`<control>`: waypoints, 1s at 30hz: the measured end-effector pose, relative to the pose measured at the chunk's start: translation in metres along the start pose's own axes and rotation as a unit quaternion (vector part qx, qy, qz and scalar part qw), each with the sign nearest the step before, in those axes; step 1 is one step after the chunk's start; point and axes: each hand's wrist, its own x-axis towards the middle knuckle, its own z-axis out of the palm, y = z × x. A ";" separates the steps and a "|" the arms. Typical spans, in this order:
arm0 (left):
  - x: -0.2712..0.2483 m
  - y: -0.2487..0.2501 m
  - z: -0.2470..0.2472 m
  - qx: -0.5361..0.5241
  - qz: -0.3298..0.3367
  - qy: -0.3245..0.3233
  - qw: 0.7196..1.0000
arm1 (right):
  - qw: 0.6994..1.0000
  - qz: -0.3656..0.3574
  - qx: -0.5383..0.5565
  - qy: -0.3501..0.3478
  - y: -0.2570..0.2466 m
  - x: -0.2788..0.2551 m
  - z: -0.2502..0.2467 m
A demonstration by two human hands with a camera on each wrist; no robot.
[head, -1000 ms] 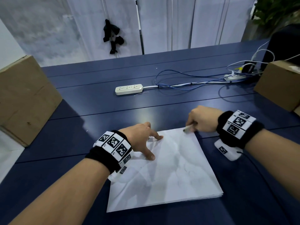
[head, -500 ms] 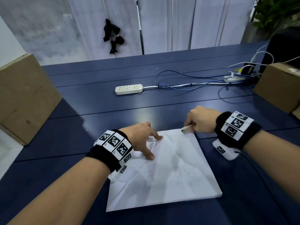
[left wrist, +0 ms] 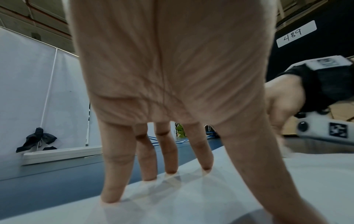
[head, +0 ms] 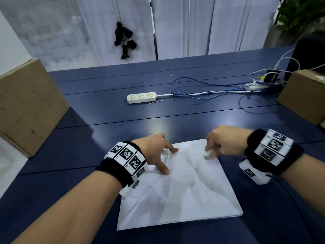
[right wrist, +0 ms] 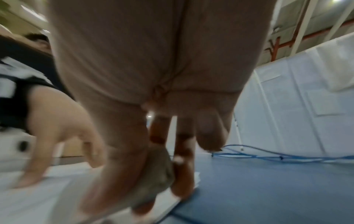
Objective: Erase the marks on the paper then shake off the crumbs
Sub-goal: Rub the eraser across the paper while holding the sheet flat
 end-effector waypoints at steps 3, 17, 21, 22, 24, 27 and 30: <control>-0.001 0.001 -0.001 0.003 0.002 -0.002 1.000 | 0.998 -0.030 0.016 -0.046 -0.006 -0.009 0.006; -0.003 0.006 -0.004 0.012 -0.001 -0.007 1.000 | 1.000 0.022 -0.005 0.011 0.001 0.001 0.002; -0.004 0.005 -0.004 0.007 -0.003 -0.004 1.000 | 0.995 0.079 -0.012 0.059 0.011 0.015 -0.004; -0.004 0.005 -0.004 0.006 -0.004 -0.004 1.000 | 0.996 0.064 -0.018 0.055 0.010 0.011 -0.002; -0.004 0.005 -0.004 0.004 -0.005 -0.008 1.000 | 0.999 0.018 -0.025 0.029 0.000 -0.006 0.004; -0.004 0.005 -0.004 0.009 -0.005 -0.010 1.000 | 0.998 -0.001 -0.055 -0.007 -0.015 -0.028 0.014; -0.006 0.008 -0.004 0.016 -0.007 -0.010 1.000 | 0.995 0.031 -0.094 0.006 -0.020 -0.032 0.017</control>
